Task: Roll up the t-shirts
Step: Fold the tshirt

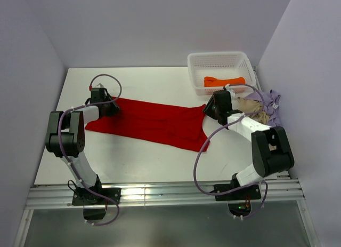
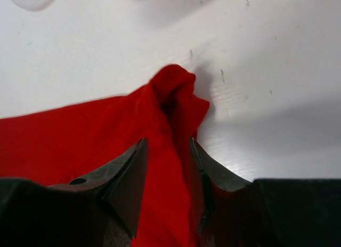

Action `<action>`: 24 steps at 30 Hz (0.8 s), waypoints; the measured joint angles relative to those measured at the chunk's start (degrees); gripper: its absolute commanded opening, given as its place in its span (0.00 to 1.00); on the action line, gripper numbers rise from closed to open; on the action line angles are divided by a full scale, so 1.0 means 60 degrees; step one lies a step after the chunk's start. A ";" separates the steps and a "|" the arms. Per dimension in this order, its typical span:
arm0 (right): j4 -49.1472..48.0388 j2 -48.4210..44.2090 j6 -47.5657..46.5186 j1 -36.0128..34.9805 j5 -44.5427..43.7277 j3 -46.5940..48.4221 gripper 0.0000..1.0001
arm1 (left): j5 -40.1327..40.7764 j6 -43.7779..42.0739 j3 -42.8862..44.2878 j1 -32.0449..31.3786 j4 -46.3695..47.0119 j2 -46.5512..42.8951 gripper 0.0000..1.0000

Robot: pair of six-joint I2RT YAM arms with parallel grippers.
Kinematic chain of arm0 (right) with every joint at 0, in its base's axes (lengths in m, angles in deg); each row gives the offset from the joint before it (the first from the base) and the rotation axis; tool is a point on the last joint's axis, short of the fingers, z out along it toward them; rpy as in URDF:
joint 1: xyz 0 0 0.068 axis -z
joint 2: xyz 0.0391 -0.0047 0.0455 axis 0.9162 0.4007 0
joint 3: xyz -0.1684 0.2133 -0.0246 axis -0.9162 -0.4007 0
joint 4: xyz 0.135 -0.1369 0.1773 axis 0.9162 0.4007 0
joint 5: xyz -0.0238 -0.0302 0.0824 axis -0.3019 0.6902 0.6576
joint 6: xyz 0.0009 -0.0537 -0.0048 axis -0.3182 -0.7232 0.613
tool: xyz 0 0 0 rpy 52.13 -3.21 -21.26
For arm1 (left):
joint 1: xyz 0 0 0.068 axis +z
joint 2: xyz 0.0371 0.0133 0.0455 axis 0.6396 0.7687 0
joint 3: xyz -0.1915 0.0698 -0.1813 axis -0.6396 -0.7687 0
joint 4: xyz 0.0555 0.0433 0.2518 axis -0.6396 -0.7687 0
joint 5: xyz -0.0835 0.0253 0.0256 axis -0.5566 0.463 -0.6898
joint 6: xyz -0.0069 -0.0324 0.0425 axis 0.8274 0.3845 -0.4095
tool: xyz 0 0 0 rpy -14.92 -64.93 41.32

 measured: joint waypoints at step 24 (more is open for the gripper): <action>0.0721 0.2499 0.0681 0.0361 -0.0597 0.1843 0.03 | -0.0004 0.0000 0.0000 0.0000 0.0000 0.0000 0.34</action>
